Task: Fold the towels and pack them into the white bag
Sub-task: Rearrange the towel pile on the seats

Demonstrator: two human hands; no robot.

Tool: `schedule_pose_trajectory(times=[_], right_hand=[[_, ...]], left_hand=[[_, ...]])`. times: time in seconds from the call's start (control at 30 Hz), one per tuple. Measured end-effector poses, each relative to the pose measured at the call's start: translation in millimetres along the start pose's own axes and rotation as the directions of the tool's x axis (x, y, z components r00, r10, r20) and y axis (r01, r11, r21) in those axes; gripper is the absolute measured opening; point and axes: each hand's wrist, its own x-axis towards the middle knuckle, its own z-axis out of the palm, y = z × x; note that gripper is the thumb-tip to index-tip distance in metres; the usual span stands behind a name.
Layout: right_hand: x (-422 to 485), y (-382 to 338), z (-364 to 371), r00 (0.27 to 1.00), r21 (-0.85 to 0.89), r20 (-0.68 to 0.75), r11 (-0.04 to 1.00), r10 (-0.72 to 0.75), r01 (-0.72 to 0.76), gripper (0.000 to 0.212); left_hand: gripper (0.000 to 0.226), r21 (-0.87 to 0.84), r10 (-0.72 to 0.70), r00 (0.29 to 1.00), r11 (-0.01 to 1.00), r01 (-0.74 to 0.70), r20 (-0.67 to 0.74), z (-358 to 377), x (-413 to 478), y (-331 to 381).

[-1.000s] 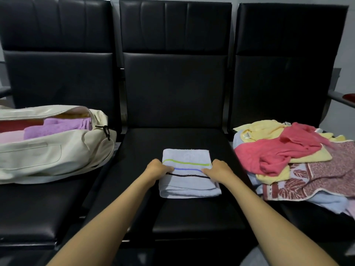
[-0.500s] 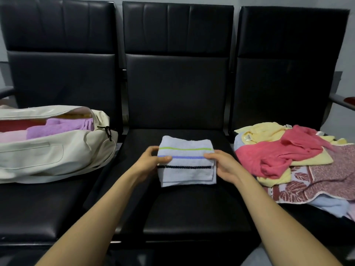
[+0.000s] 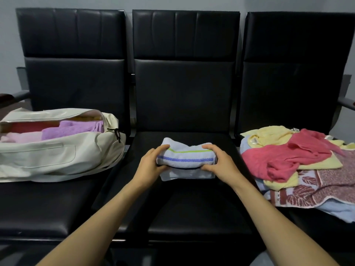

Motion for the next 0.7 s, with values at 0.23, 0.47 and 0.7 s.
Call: schedule_pose_trajectory(times=[0.23, 0.47, 0.7], right_hand=[[-3, -12, 11, 0.994, -0.469, -0.066, 0.882, -0.09, 0.048, 0.057], [1, -13, 8, 0.997, -0.363, -0.073, 0.931, -0.005, -0.022, 0.028], [-3, -15, 19, 0.997, 0.275, 0.038, 0.959, 0.065, -0.073, 0.028]], left_hand=[[0.046, 0.152, 0.017, 0.998, 0.988, -0.008, -0.059, -3, -6, 1], [0.029, 0.011, 0.06, 0.998, 0.998, -0.06, 0.013, -20, -9, -7], [0.034, -0.327, -0.2, 0.978, 0.922, 0.208, 0.058, -27, -10, -2]])
